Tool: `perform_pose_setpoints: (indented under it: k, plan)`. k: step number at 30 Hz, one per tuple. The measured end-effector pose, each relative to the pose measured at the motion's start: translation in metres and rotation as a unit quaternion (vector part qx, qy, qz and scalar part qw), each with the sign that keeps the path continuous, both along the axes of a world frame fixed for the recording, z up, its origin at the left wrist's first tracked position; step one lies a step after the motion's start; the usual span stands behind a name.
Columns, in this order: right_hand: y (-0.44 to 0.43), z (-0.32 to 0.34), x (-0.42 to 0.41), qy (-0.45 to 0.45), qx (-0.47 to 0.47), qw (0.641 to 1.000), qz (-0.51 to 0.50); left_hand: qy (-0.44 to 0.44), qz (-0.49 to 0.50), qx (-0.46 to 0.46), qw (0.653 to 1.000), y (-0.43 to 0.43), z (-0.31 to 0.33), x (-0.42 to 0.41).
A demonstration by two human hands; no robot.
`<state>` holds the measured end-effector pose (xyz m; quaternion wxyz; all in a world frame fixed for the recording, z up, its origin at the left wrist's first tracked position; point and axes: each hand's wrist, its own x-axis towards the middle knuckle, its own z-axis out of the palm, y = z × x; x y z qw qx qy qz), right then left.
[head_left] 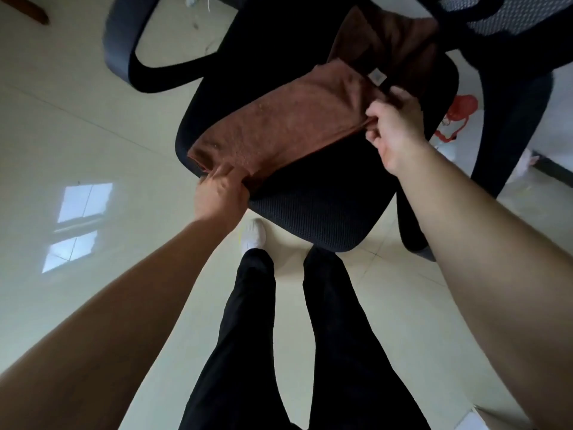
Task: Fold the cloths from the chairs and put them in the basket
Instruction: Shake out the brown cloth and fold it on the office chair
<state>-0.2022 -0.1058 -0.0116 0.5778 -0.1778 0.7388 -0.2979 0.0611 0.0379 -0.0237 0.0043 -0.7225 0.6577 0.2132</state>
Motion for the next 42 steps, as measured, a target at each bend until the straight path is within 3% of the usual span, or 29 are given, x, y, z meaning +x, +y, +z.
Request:
perform_pose_setpoints:
  k: [5,10,15,18,21,24,29,32,37,40,42]
  plan:
    - [0.011,0.071,0.01,-0.055,-0.041,0.995,0.067,0.009,0.052,-0.046,0.998,-0.019,0.057,0.034]
    - [0.037,0.171,0.027,0.035,-0.123,0.985,0.117,0.009,0.127,-0.062,0.99,-0.038,0.147,0.066]
    - [0.069,0.262,0.042,0.062,-0.187,0.974,0.11,0.054,0.075,-0.151,0.984,-0.061,0.24,0.086]
    - [0.088,0.299,0.063,0.109,-0.181,0.963,0.169,0.109,0.011,-0.239,0.965,-0.072,0.302,0.084]
    - [0.11,0.315,0.084,0.159,-0.176,0.936,0.261,0.142,-0.067,-0.312,0.937,-0.076,0.358,0.08]
    - [0.122,0.322,0.102,0.257,-0.176,0.877,0.366,0.165,-0.135,-0.38,0.9,-0.078,0.411,0.079]
    - [0.13,0.36,0.128,0.318,-0.24,0.838,0.374,0.175,-0.152,-0.471,0.851,-0.064,0.487,0.081]
    - [0.139,0.387,0.137,0.309,-0.286,0.837,0.35,0.187,-0.15,-0.496,0.835,-0.048,0.513,0.079]
    - [0.173,0.395,0.159,0.206,-0.306,0.854,0.368,0.198,-0.169,-0.511,0.819,0.001,0.533,0.067]
    - [0.199,0.395,0.166,0.266,-0.353,0.83,0.341,0.204,-0.177,-0.517,0.812,0.029,0.541,0.064]
    - [0.216,0.398,0.164,0.254,-0.351,0.842,0.321,0.207,-0.167,-0.519,0.813,0.045,0.547,0.064]
